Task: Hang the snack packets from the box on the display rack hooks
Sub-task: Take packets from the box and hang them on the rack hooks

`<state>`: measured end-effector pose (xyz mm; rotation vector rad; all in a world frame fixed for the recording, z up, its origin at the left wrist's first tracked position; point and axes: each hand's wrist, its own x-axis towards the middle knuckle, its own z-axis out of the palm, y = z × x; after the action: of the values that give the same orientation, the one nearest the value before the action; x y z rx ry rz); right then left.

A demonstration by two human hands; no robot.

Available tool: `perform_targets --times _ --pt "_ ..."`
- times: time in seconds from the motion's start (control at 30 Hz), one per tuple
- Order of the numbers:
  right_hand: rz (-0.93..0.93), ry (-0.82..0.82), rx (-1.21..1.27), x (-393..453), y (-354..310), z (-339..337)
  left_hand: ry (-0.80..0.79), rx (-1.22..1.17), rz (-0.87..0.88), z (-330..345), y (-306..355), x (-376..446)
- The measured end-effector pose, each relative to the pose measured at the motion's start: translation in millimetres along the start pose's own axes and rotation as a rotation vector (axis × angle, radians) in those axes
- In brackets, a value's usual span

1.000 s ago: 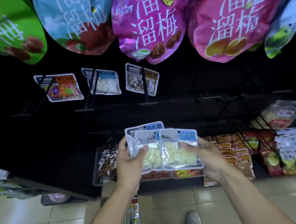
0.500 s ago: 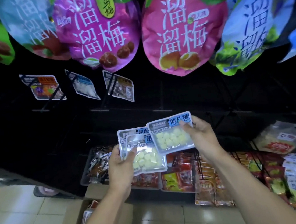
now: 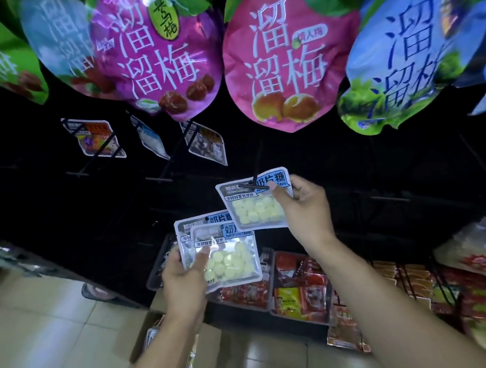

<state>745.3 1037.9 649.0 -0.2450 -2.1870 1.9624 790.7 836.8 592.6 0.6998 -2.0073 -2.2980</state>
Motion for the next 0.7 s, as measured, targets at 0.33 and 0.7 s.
perform_targets --times 0.33,0.7 --pt "0.002 0.153 -0.048 -8.1 9.1 4.8 -0.032 -0.005 -0.023 -9.3 6.3 13.0" --pt "0.093 0.303 0.034 75.8 11.7 17.8 -0.113 0.063 -0.037 -18.7 6.3 35.2"
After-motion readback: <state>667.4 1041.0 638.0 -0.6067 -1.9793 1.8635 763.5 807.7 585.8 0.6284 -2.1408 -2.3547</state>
